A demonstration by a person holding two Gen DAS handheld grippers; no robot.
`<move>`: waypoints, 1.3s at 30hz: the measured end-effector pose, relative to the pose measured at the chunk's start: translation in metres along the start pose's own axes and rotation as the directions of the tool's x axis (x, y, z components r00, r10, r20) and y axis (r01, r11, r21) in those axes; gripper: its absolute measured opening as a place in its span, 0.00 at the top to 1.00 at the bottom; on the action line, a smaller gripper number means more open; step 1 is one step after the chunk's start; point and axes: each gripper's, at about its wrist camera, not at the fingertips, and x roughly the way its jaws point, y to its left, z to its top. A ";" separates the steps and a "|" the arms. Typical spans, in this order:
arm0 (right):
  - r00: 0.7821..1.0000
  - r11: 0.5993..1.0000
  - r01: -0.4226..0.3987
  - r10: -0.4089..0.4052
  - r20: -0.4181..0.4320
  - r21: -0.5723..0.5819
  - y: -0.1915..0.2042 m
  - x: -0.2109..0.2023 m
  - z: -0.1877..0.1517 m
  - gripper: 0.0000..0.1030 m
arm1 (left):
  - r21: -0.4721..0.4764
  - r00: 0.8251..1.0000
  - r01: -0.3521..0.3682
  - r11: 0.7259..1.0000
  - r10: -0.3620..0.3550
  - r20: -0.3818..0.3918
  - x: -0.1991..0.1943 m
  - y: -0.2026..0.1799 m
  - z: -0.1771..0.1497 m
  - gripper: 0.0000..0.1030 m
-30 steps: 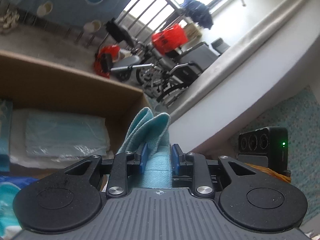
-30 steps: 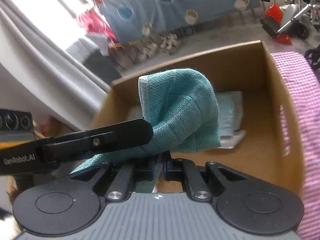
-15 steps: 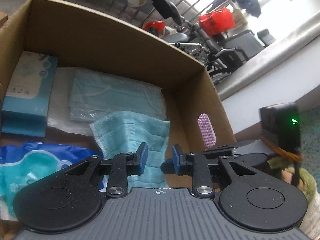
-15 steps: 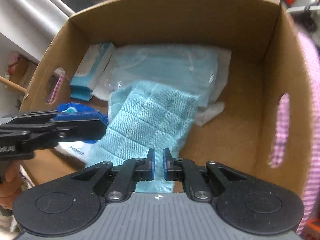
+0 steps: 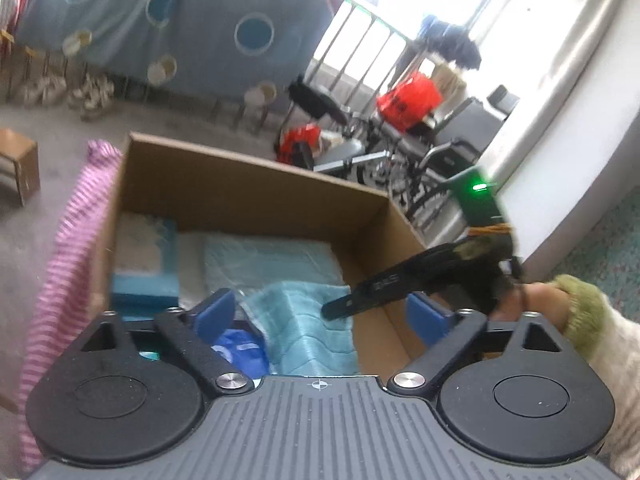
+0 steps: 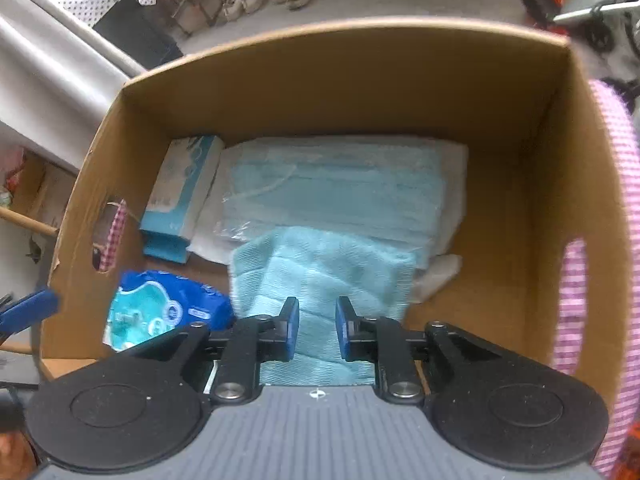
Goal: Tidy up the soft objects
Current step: 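Open both grippers to release the towel in the box and withdraw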
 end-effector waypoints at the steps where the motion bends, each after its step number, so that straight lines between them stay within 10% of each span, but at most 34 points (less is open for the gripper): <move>1: 1.000 1.000 -0.004 0.004 -0.014 -0.007 0.004 0.005 0.000 0.79 | 0.009 1.000 -0.005 1.000 0.005 0.017 -0.011 0.001 -0.002 0.04; 16: 0.987 0.987 0.087 -0.104 -0.123 -0.135 0.047 0.047 -0.010 0.78 | -0.025 0.991 -0.063 0.998 0.065 0.115 -0.073 0.028 -0.036 0.02; 24: 0.994 0.994 0.108 -0.108 0.002 0.005 0.015 0.000 -0.008 0.78 | -0.022 0.985 -0.086 0.996 0.088 0.148 -0.083 0.037 -0.042 0.00; 30: 0.987 0.986 0.125 -0.113 -0.112 0.108 -0.011 0.029 -0.023 0.78 | -0.030 0.986 -0.097 0.995 0.100 0.136 -0.084 0.036 -0.050 0.00; 39: 0.993 0.994 0.073 -0.080 0.082 0.086 0.002 -0.040 -0.053 0.74 | -0.032 0.982 -0.132 0.991 0.135 0.134 -0.095 0.036 -0.062 0.00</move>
